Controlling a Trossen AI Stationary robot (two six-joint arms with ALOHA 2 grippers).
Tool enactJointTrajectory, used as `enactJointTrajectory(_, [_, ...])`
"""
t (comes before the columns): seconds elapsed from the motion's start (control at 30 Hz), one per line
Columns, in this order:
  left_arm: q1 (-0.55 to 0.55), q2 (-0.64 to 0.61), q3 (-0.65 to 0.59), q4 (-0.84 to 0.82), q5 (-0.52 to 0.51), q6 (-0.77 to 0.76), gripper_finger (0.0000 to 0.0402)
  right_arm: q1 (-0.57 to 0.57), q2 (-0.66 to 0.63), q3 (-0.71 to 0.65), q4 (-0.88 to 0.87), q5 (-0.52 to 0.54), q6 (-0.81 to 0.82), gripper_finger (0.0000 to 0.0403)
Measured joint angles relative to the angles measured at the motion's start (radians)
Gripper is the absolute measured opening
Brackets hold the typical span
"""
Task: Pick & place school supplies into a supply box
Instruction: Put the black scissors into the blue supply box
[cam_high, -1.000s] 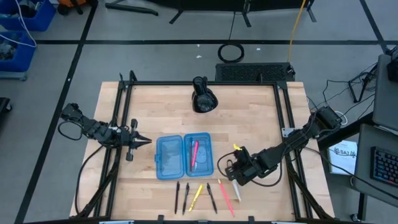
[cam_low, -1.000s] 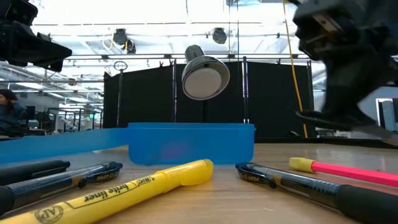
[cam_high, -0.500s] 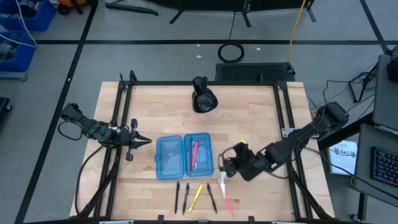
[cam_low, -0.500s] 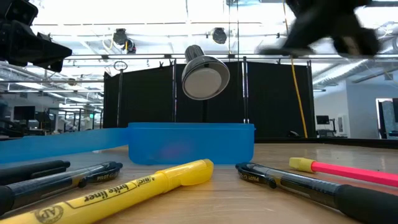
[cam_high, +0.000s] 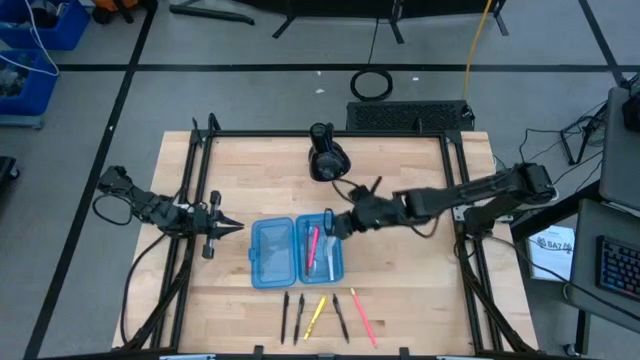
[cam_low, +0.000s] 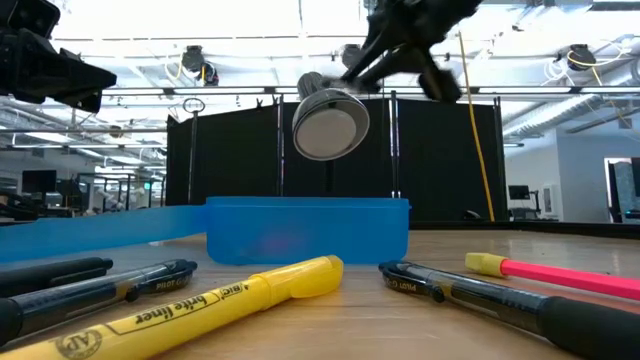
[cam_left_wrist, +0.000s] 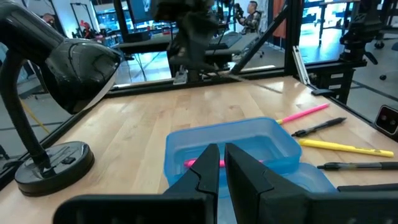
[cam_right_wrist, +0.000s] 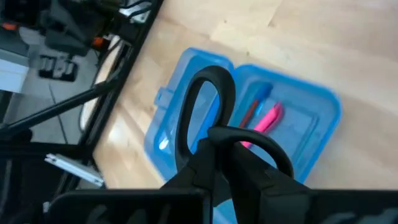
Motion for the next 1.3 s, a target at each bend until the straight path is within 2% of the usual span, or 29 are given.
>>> enactJointTrajectory(0.2, [0.0, 0.0, 0.0, 0.0, 0.0, 0.003, 0.0033, -0.108, 0.094, 0.067, 0.004, -0.103, -0.082, 0.0017])
enactJointTrajectory(0.43, [0.0, 0.0, 0.0, 0.0, -0.001, 0.007, 0.0033, -0.141, 0.248, 0.125, -0.026, -0.208, -0.095, 0.0017])
enactJointTrajectory(0.8, [0.0, 0.0, 0.0, 0.005, 0.0, 0.014, 0.0033, -0.156, 0.332, 0.138, -0.031, -0.21, -0.068, 0.0017])
enactJointTrajectory(0.97, [0.0, 0.0, 0.0, 0.005, 0.006, 0.013, 0.0033, -0.157, 0.334, 0.139, -0.058, -0.233, -0.057, 0.0017])
enactJointTrajectory(1.3, [0.0, 0.0, 0.0, 0.012, 0.008, 0.012, 0.0033, -0.156, 0.334, 0.139, -0.097, -0.186, -0.05, 0.0017])
